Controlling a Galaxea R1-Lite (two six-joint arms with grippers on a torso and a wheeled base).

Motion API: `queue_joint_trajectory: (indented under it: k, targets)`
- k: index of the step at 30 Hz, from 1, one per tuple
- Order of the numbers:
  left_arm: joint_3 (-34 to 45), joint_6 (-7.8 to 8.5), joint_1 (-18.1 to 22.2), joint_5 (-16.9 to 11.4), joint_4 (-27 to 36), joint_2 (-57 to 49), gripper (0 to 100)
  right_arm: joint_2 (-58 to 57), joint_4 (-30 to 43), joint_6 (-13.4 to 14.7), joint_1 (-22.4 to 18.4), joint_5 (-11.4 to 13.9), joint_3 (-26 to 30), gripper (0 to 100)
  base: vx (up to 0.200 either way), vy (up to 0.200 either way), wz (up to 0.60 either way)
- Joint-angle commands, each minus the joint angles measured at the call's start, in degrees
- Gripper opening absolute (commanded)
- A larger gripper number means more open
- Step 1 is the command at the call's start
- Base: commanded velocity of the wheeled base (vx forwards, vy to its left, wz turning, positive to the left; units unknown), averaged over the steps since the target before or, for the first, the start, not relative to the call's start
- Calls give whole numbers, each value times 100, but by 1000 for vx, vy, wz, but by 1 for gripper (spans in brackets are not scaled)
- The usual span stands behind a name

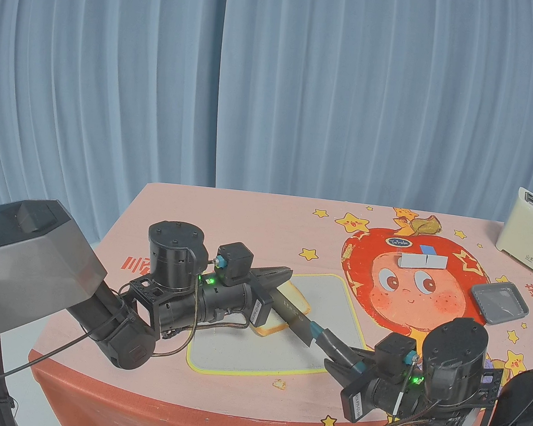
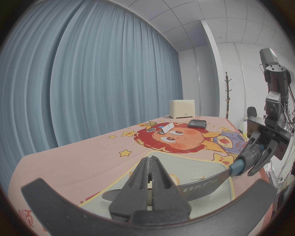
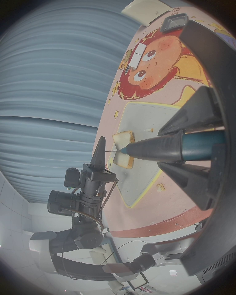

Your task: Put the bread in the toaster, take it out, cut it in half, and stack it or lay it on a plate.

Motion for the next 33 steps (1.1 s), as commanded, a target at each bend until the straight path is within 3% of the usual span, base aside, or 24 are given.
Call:
queue_joint_trajectory:
  k: [1, 33]
  targets:
    - [73, -1, 9, -5, 7, 29, 0, -44, -5, 2, -12, -1, -30, 0, 0, 0, 0]
    - [-217, -10, 35, 3, 103, -252, 0, 70, -13, 46, -30, 7, -83, 0, 0, 0, 0]
